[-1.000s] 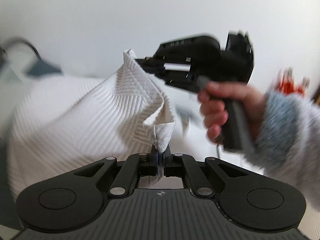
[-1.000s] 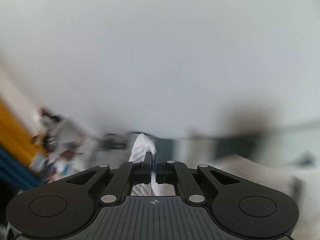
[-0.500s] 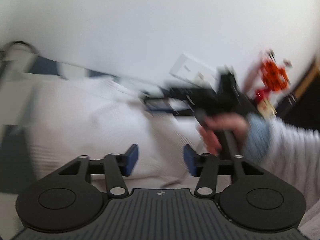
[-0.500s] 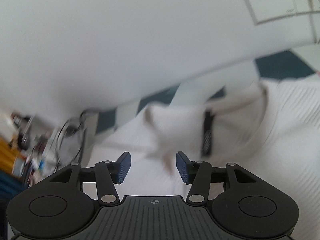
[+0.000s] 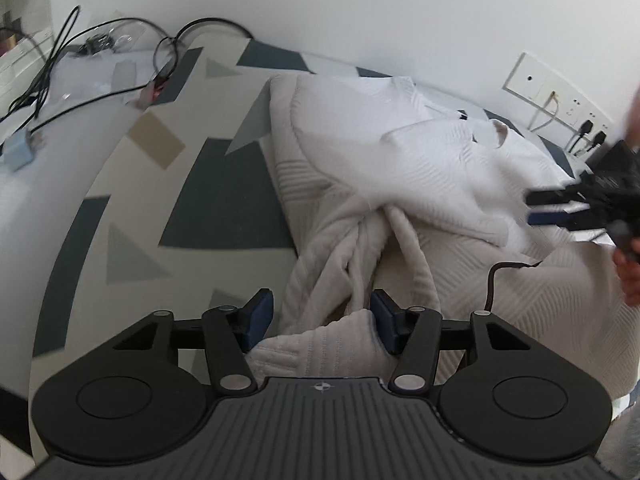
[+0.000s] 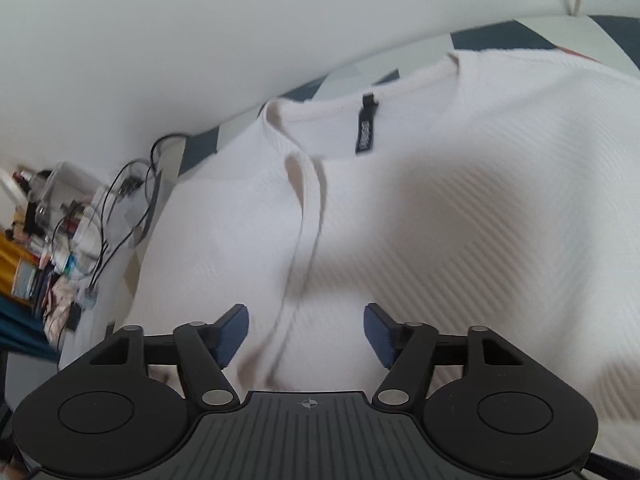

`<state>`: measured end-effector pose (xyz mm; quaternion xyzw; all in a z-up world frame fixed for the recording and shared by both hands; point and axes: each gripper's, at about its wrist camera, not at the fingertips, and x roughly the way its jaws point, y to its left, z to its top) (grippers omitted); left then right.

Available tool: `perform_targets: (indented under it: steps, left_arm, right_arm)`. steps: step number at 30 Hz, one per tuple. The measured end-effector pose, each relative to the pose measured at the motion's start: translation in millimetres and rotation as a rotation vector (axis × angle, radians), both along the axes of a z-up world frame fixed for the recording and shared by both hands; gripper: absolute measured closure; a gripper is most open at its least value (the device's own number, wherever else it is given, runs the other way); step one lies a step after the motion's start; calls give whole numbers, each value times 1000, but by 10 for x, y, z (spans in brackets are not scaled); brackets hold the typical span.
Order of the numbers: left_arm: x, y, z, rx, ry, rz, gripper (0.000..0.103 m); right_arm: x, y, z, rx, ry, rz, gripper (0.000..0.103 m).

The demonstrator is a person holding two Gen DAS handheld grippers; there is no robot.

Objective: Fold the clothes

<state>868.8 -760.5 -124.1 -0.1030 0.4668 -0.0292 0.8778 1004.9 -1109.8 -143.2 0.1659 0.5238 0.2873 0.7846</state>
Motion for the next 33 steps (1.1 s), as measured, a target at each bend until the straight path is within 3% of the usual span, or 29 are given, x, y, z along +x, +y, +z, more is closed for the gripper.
perform_targets:
  steps: [3,7,11,14,16,17,20,25,29,33]
  left_arm:
    - [-119,44,-11,9,6,65,45]
    - [-274,23,141,28,38,169,45]
    - [-480,18,268,4,48,202,45]
    - [-708,198,341,-103,75,275,44]
    - [-847,352,355,-159,72,310,44]
    - [-910,422,368,-167,60,316,44]
    - [-1073,559,417,-162,27,290,44]
    - [-1380,692,392,-210,-4,223,43]
    - [-1407,590,290,-72,22,262,43]
    - [-1341,522,233,-130,42,199,43]
  right_arm:
    - [-184,-54,31,-24,-6,54,17]
    - [-396,212,48,-108,-78,194,16]
    - [-428,379,-77,-96,-84,191,19]
    - [-526,442,-75,-80,-77,194,34]
    - [-644,459,-59,-90,-73,188,58]
    - [-714,462,-48,-99,-73,182,76]
    - [-975,437,-2,-109,-80,142,92]
    - [-1558,497,117,-163,-150,97,95]
    - [-1973,642,87,-238,-200,97,95]
    - [-2229,550,11,-199,-179,-2,95]
